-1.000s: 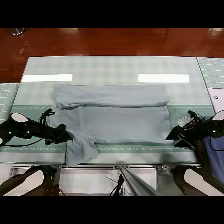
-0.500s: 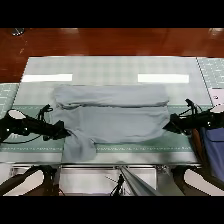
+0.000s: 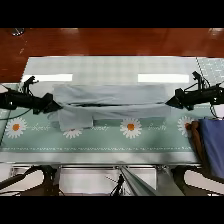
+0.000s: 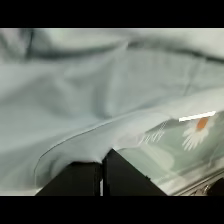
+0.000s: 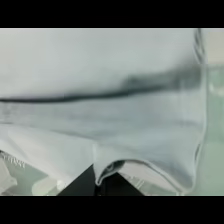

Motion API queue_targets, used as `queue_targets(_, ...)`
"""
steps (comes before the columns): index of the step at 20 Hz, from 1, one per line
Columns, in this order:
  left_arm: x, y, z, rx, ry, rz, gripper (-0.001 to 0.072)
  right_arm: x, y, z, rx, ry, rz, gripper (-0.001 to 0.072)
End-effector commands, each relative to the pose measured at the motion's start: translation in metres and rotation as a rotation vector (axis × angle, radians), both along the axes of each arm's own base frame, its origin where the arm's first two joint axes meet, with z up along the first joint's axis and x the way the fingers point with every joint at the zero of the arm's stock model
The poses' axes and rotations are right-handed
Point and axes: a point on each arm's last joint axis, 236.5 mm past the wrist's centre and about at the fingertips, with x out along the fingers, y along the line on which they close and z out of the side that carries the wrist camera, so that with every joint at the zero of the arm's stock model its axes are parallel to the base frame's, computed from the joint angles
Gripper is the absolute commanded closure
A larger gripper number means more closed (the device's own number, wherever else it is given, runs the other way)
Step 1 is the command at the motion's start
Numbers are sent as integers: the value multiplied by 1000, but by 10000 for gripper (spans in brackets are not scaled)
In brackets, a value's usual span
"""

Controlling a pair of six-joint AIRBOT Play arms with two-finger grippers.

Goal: Fold the shirts.

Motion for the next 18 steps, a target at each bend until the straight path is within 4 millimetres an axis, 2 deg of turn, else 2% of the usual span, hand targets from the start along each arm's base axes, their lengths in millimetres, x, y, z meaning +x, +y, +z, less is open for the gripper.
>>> queue_targets(1, 58, 9, 21, -9, -49, 52, 685, 48, -2, 4, -5, -49, -20, 688)
queue_targets(4, 98, 13, 21, -10, -58, 65, 685, 76, -10, -1, -4, -52, -34, 689)
queue_targets(9, 133, 18, -16, -21, -5, 91, 683, 120, -5, -20, 56, -106, -78, 688)
queue_targets(10, 138, 16, -25, -14, -10, 97, 621, 126, -6, -28, 48, -110, -100, 681)
queue_targets(11, 138, 12, -31, -14, 0, 90, 365, 131, -7, -35, 40, -110, -119, 514)
queue_targets(12, 137, 9, -33, -12, 0, 74, -7, 132, -7, -37, 43, -108, -126, 179)
queue_targets(13, 136, 15, -30, 5, -12, 51, 1, 132, -13, -34, 32, -116, -123, 89)
queue_targets(15, 123, 58, -24, 117, 37, 45, 2, 125, -40, -20, -6, -118, -107, 89)
queue_targets(17, 99, 121, -12, 266, 98, 93, 2, 108, -76, -11, -52, -96, -110, 89)
queue_targets(18, 87, 149, -3, 324, 102, 131, 2, 94, -90, -14, -68, -56, -106, 89)
